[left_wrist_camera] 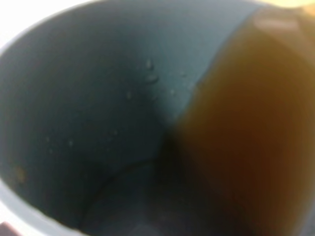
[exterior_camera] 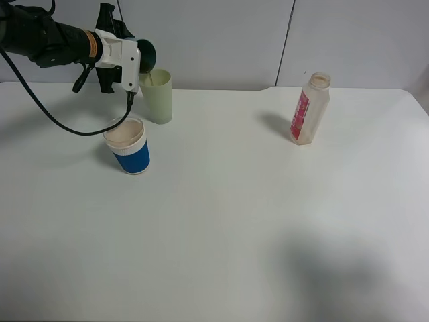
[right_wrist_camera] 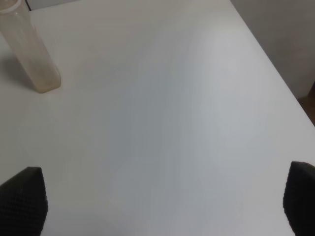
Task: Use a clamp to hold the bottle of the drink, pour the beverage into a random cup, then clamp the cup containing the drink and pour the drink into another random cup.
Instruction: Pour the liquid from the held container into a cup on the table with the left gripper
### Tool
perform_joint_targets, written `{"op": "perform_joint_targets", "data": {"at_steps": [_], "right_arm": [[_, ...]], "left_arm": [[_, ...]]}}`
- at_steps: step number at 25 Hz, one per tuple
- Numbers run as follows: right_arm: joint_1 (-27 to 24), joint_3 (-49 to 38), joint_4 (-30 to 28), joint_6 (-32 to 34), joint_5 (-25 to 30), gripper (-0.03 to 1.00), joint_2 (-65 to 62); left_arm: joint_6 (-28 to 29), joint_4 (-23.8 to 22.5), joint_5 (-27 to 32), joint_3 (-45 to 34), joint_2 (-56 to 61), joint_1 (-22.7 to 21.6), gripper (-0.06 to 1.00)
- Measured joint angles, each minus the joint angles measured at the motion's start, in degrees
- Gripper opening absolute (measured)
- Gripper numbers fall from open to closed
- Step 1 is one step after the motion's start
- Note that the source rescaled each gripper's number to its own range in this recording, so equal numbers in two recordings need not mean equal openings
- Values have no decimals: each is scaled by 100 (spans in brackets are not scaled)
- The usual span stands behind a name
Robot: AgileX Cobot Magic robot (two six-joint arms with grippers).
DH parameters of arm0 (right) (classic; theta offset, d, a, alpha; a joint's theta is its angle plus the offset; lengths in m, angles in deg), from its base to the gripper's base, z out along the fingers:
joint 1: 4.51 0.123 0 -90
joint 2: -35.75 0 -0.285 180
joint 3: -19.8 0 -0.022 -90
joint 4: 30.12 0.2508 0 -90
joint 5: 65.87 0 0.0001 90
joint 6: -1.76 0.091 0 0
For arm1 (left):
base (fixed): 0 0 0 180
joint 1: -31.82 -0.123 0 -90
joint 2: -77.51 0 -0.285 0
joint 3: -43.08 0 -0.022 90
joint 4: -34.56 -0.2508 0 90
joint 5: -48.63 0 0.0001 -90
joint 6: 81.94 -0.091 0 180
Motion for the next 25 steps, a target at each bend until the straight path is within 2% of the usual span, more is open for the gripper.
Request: {"op": "perform_joint_targets", "data": {"at_steps": [25], "right_arm": [[0,0,0,0,0,97,0]], "left_arm": [[-238,0,-5,0,0,0,1]]}}
